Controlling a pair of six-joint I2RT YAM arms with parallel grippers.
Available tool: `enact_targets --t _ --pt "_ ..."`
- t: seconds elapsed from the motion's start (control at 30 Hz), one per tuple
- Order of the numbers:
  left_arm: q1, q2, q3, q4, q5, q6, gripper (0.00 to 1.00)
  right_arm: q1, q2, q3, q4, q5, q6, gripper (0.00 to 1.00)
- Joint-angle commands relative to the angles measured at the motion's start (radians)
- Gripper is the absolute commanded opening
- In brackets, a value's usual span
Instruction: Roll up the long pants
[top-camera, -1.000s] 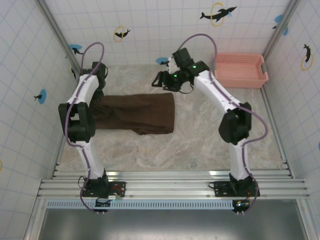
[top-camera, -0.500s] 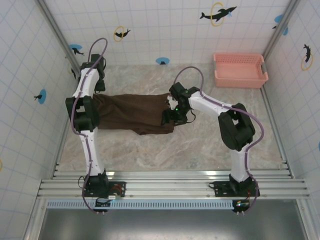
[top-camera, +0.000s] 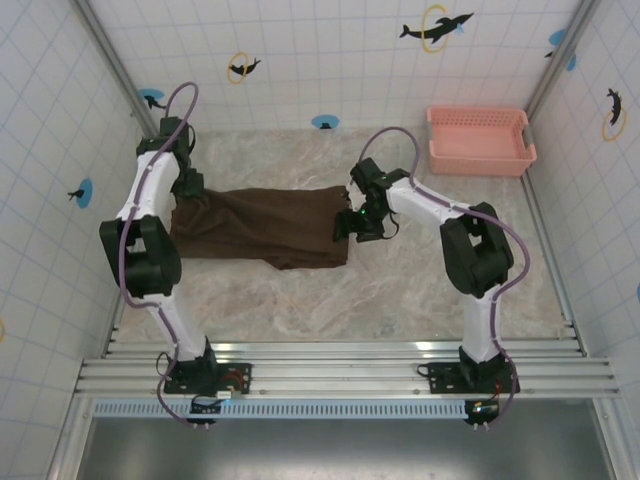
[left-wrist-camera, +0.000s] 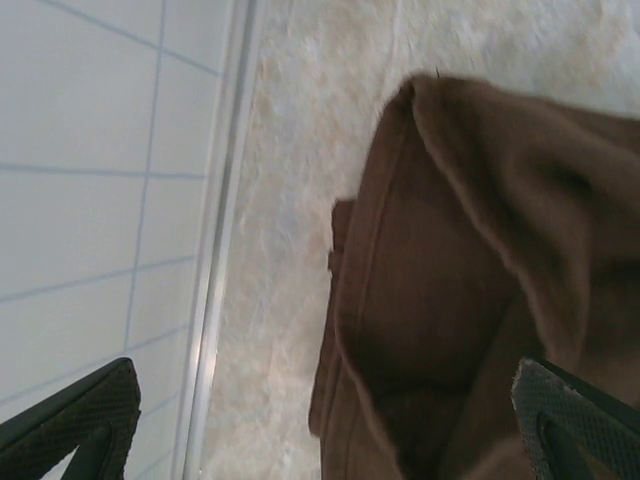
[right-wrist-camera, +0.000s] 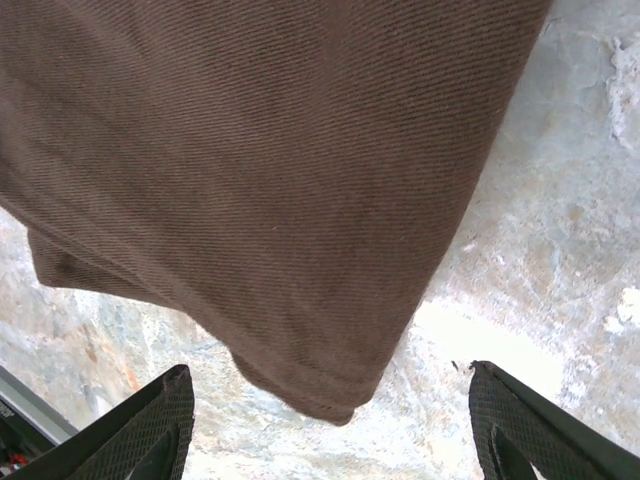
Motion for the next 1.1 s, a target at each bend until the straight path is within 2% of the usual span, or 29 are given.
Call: enact_targets --t 0.0,0.2,0.4,0.43,0.5,0.53,0.57,0.63,0.7,0.9,1.07 --pt "0.0 -0.03 -0.085 -0.016 0.068 0.027 0.97 -0.006 0.024 0.0 0.036 -0.013 -0.037 0.74" --pt "-0.001 -0.01 -0.156 -0.011 0.157 -0.01 0.97 -0.025 0.038 -0.022 0.07 -0.03 -0.038 0.73" --pt "0.0 0.08 -0.161 0.002 0.13 -0.028 0.91 -0.038 0.043 -0.013 0.082 -0.042 -0.035 0.73" --pt "0.0 0.097 -0.155 0.003 0.13 -0.027 0.85 -0.04 0.044 -0.012 0.081 -0.043 -0.036 0.73" --pt "0.001 0.13 -0.138 0.001 0.136 -0.025 0.64 -0.045 0.048 -0.008 0.076 -0.039 -0.033 0.73" --pt "0.001 0.147 -0.129 -0.003 0.138 -0.027 0.45 -0.047 0.05 -0.009 0.07 -0.038 -0.031 0.73" --pt "0.0 0.16 -0.12 -0.01 0.142 -0.029 0.32 -0.05 0.053 -0.009 0.061 -0.034 -0.028 0.73" --pt "0.0 0.18 -0.107 -0.025 0.146 -0.029 0.11 -0.053 0.054 -0.018 0.057 -0.036 -0.026 0.73" --pt "0.0 0.182 -0.104 -0.04 0.156 -0.022 0.01 -0.056 0.057 -0.027 0.044 -0.031 -0.031 0.72" --pt "0.003 0.113 -0.095 -0.139 0.107 0.053 0.0 -0.063 0.097 -0.035 0.041 -0.046 -0.045 0.72" --pt "0.032 0.025 -0.104 -0.209 0.145 0.135 0.0 -0.059 0.143 0.002 0.039 -0.058 -0.054 0.71"
